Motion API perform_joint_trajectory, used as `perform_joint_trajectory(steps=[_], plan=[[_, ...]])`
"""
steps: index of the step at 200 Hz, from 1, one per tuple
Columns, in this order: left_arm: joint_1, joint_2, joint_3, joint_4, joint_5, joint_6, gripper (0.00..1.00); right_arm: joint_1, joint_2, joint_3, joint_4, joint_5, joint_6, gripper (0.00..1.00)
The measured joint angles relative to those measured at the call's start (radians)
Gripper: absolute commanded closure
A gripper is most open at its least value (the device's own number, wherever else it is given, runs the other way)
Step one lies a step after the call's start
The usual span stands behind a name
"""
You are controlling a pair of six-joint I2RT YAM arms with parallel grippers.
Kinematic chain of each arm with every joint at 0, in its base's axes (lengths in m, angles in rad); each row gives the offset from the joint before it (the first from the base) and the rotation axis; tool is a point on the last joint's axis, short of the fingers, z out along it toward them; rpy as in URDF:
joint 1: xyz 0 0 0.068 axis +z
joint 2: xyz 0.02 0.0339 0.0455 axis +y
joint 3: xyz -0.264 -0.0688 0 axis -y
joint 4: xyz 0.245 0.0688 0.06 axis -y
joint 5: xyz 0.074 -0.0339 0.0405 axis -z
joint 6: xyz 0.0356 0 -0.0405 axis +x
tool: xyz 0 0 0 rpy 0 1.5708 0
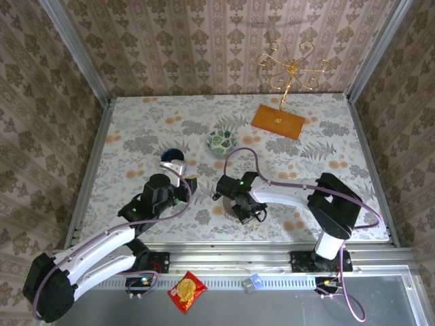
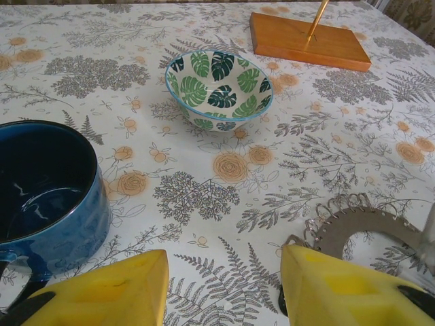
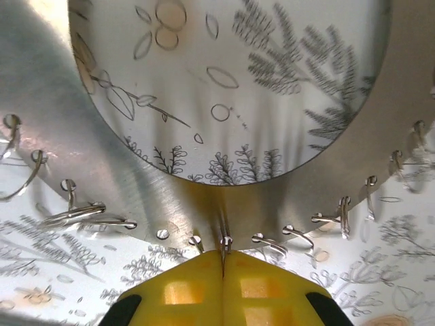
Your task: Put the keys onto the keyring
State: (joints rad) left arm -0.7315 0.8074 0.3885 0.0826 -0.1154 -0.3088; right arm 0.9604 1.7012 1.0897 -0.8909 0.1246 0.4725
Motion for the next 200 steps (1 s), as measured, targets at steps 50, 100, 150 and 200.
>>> perform_joint_trajectory(steps=[50,100,150,200], plan=[[0.000,-0.003,0.027,-0.023,0.027,0.061,0.55,0.000,-0.259,-0.019,0.132,0.035,-0.166,1.00],[0.000,-0.023,0.089,-0.048,0.121,0.230,0.57,-0.069,-0.479,-0.150,0.423,-0.059,-0.429,1.00],[0.000,0.006,0.182,-0.086,0.241,0.443,0.66,-0.173,-0.532,-0.239,0.654,-0.284,-0.644,1.00],[0.008,0.085,0.203,-0.093,0.420,0.611,0.73,-0.206,-0.536,-0.248,0.738,-0.481,-0.770,1.00]])
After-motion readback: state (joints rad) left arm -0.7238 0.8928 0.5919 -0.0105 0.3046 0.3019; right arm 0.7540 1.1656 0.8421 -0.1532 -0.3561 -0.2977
